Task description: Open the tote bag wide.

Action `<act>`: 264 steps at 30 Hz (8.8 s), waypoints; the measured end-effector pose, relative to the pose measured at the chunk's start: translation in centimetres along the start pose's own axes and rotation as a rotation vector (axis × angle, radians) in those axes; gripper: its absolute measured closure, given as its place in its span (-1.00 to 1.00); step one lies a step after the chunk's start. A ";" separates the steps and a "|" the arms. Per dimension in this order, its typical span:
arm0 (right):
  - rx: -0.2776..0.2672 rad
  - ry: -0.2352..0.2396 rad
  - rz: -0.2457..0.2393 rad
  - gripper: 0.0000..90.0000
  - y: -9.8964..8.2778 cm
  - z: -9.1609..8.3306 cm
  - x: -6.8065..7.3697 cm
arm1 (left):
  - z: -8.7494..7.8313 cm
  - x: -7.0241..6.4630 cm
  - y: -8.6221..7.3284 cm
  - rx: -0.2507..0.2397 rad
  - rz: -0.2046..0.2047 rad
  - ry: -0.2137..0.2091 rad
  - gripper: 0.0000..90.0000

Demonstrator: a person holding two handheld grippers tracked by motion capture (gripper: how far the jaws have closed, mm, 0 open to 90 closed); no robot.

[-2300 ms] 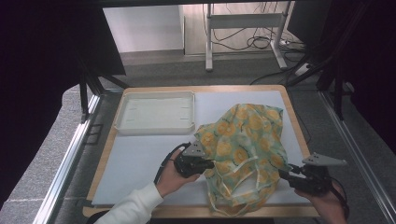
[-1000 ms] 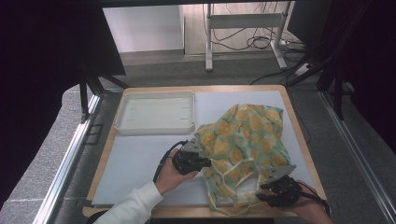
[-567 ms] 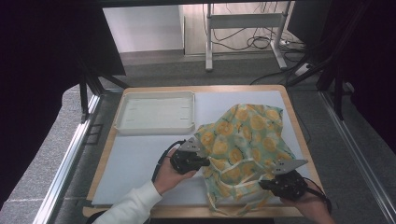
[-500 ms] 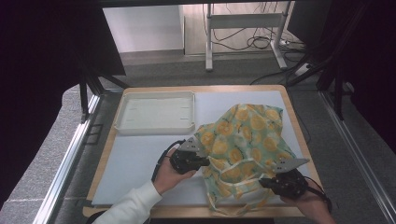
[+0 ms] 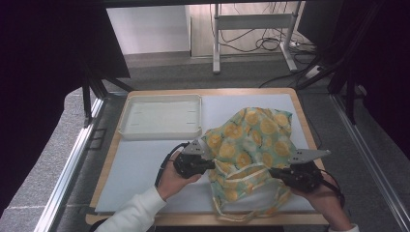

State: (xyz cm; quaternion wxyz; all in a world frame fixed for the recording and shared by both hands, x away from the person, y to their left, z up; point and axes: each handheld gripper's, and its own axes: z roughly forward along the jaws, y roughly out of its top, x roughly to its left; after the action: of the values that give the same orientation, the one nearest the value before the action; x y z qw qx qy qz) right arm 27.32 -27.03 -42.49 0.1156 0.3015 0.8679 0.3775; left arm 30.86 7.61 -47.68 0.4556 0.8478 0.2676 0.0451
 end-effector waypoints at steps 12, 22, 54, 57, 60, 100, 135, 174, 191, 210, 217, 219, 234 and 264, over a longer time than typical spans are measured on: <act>-0.059 -0.068 -0.012 0.97 3.3 -1.3 -1.8 | -1.4 0.6 0.9 -0.039 -0.010 0.003 0.99; -0.109 -0.138 -0.012 0.97 6.1 -2.2 -3.7 | -2.3 0.9 1.7 -0.064 -0.014 0.003 0.99; -0.103 -0.196 0.051 0.97 13.2 -0.7 -10.1 | -2.8 4.0 6.0 -0.075 -0.045 0.052 0.99; -0.103 -0.207 0.058 0.97 13.8 -0.7 -10.6 | -2.8 4.3 6.6 -0.073 -0.043 0.055 0.99; -0.108 -0.217 0.064 0.97 14.6 -0.7 -10.9 | -2.9 4.4 7.1 -0.074 -0.039 0.059 0.99; -0.025 -0.378 0.195 0.97 15.6 6.4 -18.6 | 0.1 8.8 9.0 -0.064 -0.120 0.169 0.99; 0.166 -0.332 0.220 0.97 10.5 13.1 -19.1 | 3.5 10.7 5.9 0.037 -0.198 0.152 0.98; 0.221 -0.320 0.284 0.88 5.1 15.2 -20.1 | 7.9 10.8 2.7 0.161 -0.243 0.126 0.94; -0.054 -0.295 0.325 -0.03 7.3 7.9 -18.2 | 3.0 8.0 3.9 -0.025 -0.155 0.147 -0.09; -0.023 -0.152 0.233 0.97 6.4 5.0 -12.6 | 1.9 6.4 4.3 -0.026 -0.083 0.080 0.98; -0.013 -0.146 0.203 0.98 5.4 5.9 -10.6 | 3.6 6.2 5.7 -0.006 -0.070 0.035 0.99; -0.025 -0.131 0.206 0.98 5.1 6.4 -10.3 | 4.3 6.2 6.3 0.004 -0.063 0.036 0.99; -0.013 -0.103 0.217 0.98 3.9 8.2 -9.6 | 8.2 7.1 8.5 0.063 -0.062 0.011 0.99; 0.164 -0.112 0.221 0.98 -0.6 11.2 -9.6 | 13.1 15.8 9.2 0.096 -0.229 0.106 0.99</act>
State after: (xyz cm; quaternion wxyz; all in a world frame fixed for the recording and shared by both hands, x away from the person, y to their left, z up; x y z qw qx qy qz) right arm 39.50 -26.67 -50.87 0.0966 0.4240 0.8496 0.2985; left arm 52.33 1.54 -50.56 0.4016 0.8292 0.3880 0.0248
